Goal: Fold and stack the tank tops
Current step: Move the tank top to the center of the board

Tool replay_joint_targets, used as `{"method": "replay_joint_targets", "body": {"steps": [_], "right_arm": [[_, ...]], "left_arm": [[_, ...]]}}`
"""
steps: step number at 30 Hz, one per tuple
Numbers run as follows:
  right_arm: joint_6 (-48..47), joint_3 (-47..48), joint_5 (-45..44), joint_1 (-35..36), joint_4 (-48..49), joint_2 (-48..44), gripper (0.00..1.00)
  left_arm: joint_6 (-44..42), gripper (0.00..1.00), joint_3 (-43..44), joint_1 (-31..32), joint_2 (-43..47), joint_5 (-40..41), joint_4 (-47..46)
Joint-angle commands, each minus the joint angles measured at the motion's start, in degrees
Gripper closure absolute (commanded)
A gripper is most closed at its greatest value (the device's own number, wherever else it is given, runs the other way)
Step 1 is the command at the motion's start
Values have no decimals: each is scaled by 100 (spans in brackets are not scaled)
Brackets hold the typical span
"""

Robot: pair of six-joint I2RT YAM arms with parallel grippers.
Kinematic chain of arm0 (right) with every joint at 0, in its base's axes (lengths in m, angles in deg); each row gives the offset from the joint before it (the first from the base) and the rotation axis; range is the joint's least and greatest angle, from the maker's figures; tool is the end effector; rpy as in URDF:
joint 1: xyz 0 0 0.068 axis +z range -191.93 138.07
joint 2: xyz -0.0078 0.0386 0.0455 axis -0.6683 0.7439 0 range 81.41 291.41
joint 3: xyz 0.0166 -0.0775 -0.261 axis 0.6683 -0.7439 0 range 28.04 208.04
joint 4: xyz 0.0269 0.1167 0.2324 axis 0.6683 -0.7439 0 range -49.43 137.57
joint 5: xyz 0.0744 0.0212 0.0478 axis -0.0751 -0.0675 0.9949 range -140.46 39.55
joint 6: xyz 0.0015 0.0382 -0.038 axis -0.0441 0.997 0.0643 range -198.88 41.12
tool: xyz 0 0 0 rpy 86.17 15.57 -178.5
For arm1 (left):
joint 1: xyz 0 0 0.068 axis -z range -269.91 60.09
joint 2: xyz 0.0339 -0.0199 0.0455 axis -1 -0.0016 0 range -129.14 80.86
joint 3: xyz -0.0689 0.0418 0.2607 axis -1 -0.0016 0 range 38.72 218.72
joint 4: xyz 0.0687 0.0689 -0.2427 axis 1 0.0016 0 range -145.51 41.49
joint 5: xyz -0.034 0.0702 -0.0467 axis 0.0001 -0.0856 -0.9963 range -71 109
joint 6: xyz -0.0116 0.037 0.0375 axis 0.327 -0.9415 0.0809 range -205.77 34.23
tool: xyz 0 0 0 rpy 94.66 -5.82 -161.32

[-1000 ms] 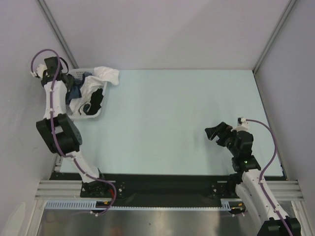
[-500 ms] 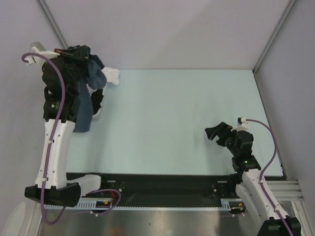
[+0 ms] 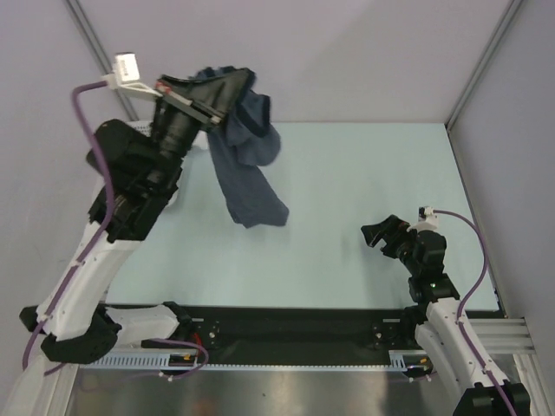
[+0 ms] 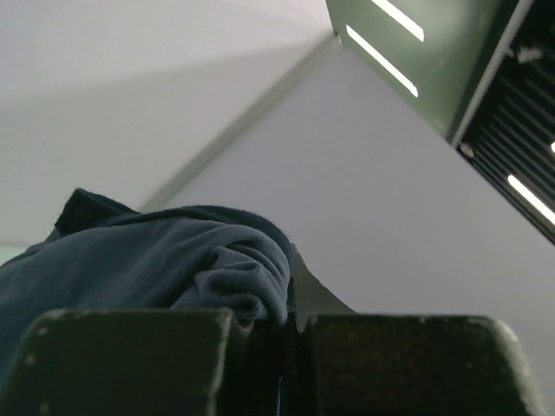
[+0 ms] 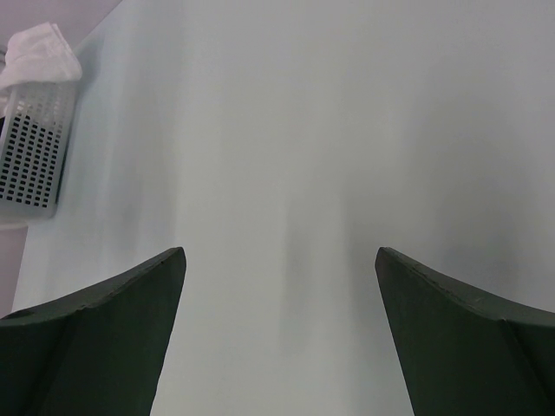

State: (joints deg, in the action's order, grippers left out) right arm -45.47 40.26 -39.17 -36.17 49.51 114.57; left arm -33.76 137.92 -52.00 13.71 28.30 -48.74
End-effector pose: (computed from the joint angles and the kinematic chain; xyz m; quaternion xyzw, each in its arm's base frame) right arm 0.1508 0.0223 0.1910 0.1381 0.8004 0.2691 0.5176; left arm 0.1550 -0.1134 0.5843 -0.1335 0.5211 -0.5641 0.6264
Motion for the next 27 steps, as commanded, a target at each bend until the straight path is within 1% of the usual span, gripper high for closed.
{"method": "replay_joint_targets", "body": {"steps": [1,2,3,6,7,9,10,11,12,13,14,15,16,17,18,20,21,23,24,25,27], "right_arm": [[-98,60,5,-13,149,-12,2],[-98,60,5,-5,141,-12,2],[-98,69,5,-13,132,-12,2],[-98,60,5,4,141,-21,2],[-106,60,5,-5,149,-21,2],[-98,60,5,-5,141,-21,2],[-98,60,5,4,149,-21,2],[-98,60,5,-5,149,-12,2],[-98,60,14,-5,158,-12,2],[-106,52,22,-5,176,-12,2],[-98,52,31,-5,184,5,2],[-98,52,31,-5,193,5,2],[-98,52,49,-5,193,23,2],[-115,52,66,-5,219,23,2],[-107,43,145,-5,254,40,1],[-150,8,320,30,438,111,1],[-168,-10,426,65,509,163,3],[-203,7,471,144,658,374,6],[-238,16,462,284,703,470,7],[-282,103,445,346,729,567,12],[-343,218,296,592,712,980,14]], "left_arm": [[-33,100,-42,847,-649,-235,-333],[-42,99,46,963,-763,-244,-325],[-42,99,317,1086,-1008,-297,-264],[-103,96,810,1078,-1413,-359,34],[-164,95,1134,1008,-1467,42,488],[-419,93,1181,912,-1459,649,851],[-420,93,902,711,-1406,1122,1105],[-359,95,639,561,-1353,1301,1151],[-323,98,331,403,-1231,1398,1134],[-253,99,-272,27,-1186,1573,1195],[-18,100,-583,-168,-1151,1601,1248],[124,100,-1204,-622,-1098,1549,1283],[352,100,-1523,-845,-1063,1253,1231],[432,95,-1839,-1038,-984,1093,1135],[459,62,-2356,-1397,-949,874,951],[398,19,-2694,-1698,-870,339,914],[380,0,-2887,-1873,-826,310,1097],[135,0,-3142,-1928,-520,318,1047],[65,0,-3439,-1919,-379,327,872],[-49,0,-3590,-1910,-229,283,766],[-208,0,-3880,-1910,158,204,607]]}}
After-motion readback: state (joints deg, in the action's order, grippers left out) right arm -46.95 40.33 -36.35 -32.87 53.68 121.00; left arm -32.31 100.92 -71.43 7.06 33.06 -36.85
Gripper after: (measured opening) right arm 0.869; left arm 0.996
